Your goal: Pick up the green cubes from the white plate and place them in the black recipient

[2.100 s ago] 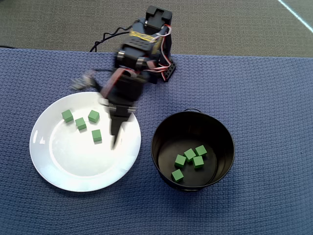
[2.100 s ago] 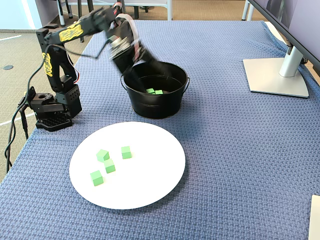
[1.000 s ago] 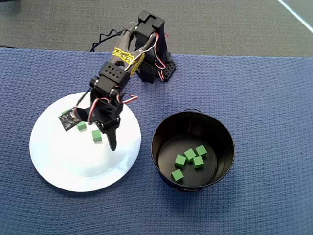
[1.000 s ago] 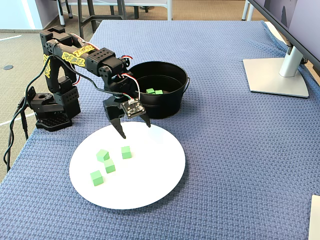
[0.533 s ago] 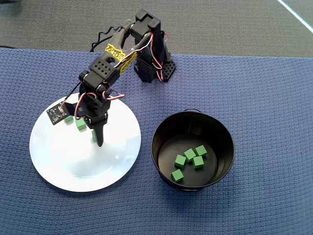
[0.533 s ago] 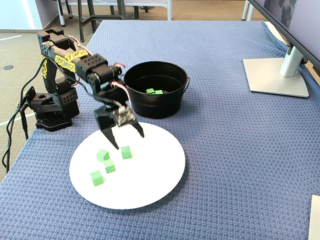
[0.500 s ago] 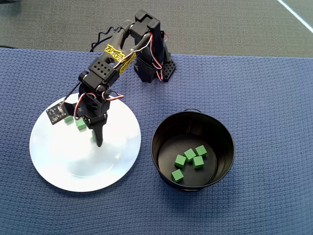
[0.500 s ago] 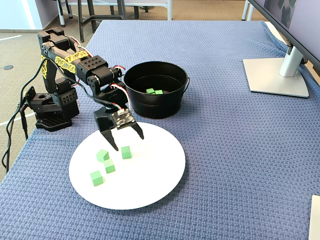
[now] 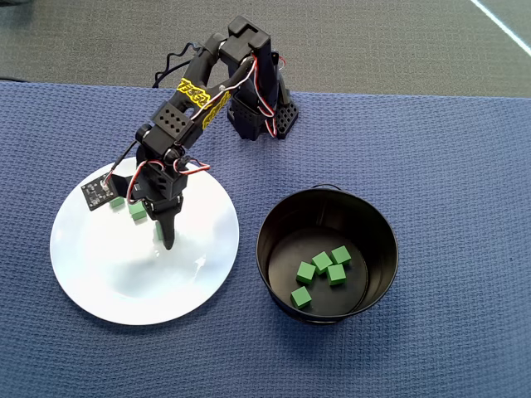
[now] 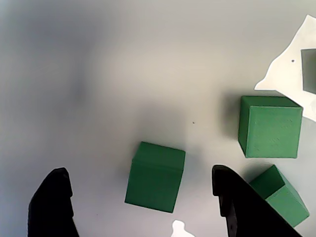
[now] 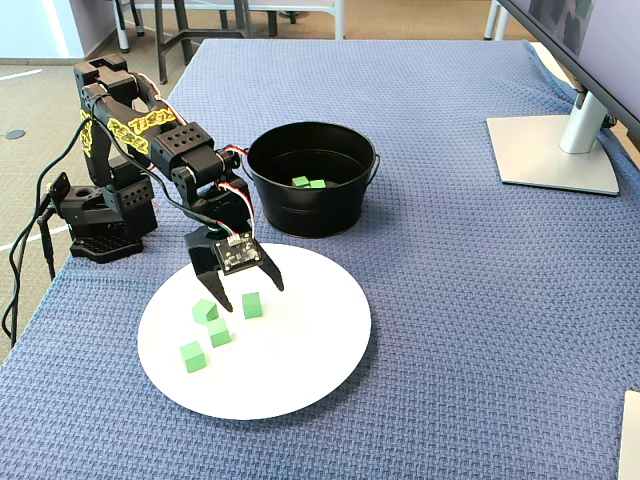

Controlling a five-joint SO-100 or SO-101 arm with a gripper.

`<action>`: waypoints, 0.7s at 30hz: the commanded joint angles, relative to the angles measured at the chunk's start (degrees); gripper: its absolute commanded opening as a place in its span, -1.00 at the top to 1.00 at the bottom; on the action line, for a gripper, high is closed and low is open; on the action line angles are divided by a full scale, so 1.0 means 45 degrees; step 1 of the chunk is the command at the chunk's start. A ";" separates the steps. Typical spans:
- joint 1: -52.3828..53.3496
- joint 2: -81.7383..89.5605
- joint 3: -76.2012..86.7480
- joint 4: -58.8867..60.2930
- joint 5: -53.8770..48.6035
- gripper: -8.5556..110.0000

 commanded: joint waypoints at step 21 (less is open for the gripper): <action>-0.0020 -0.0215 0.0527 -0.1172 0.0273 0.37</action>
